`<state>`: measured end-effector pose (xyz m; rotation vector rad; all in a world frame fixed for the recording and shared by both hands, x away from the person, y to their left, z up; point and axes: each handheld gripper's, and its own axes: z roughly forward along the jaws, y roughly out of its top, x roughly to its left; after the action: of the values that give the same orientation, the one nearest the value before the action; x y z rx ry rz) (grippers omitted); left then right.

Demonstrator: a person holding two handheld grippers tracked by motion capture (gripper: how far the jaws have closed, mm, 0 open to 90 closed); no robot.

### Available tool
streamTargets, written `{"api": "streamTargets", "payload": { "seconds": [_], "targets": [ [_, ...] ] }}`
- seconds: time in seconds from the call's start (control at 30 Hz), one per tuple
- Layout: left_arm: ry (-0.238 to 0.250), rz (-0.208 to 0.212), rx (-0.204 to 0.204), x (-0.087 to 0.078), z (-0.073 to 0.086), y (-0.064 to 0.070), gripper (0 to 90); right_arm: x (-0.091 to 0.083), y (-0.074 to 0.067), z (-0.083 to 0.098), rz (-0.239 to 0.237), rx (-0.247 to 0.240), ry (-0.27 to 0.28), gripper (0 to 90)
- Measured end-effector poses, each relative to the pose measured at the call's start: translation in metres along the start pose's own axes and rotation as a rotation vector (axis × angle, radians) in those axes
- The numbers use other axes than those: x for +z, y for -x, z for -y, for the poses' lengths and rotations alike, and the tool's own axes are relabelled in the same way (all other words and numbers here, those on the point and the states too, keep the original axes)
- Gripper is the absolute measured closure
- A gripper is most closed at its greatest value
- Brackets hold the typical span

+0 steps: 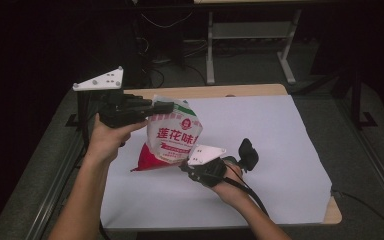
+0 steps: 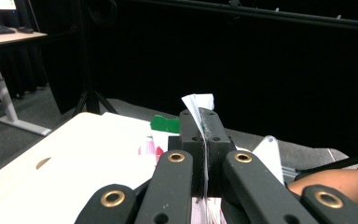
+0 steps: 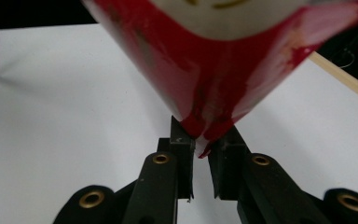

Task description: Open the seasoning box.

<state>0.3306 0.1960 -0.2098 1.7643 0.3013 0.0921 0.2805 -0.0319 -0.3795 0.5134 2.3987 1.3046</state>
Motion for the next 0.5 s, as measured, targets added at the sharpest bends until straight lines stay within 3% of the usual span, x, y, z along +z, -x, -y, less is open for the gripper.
{"api": "streamTargets", "payload": {
  "seconds": [0.3,0.5],
  "targets": [
    [-0.047,0.014,0.013,0.017,-0.006,-0.002,90.0,-0.006,-0.01,0.004,-0.03,-0.019,0.009,80.7],
    [-0.096,0.046,0.014,0.035,-0.008,-0.004,90.0,-0.011,-0.022,0.009,-0.045,-0.048,0.02,80.8]
  ]
}}
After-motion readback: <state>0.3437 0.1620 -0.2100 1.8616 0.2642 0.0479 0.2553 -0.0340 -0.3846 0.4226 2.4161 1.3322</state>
